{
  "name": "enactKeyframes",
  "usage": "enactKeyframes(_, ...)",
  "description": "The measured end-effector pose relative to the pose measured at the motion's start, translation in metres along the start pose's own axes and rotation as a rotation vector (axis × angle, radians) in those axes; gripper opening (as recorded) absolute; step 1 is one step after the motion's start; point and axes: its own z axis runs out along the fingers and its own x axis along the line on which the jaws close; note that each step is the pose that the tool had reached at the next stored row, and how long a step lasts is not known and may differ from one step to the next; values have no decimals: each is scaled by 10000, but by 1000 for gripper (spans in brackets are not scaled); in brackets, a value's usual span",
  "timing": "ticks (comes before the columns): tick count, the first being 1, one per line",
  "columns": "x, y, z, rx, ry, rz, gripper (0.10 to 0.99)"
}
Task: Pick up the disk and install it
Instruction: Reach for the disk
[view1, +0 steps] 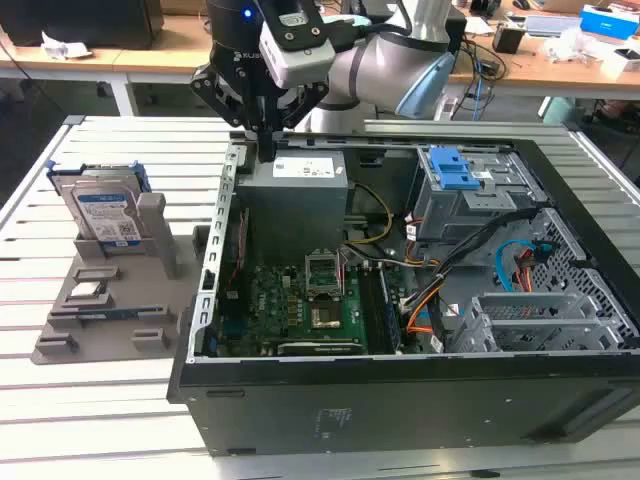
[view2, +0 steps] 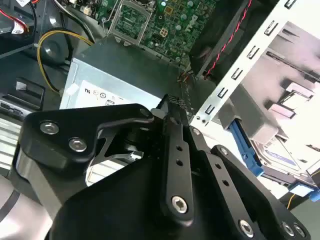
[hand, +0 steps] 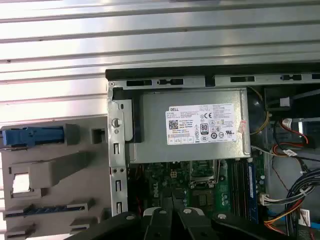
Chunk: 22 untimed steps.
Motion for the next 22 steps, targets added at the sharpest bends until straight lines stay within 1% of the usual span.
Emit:
enactKeyframes(2,186,-14,-5,1,0,-1,106)
enactKeyframes(4,241,-18,-7,1,0,-1,106)
enactKeyframes(10,341,-26,-9,1,0,-1,106)
enactKeyframes(12,401,-30,-11,1,0,-1,106)
enactKeyframes(13,447,-34,-12,1,1,-1,106)
enactKeyframes(14,466,-35,-12,1,1,-2,106)
enactKeyframes(22,562,-42,-14,1,0,-1,106)
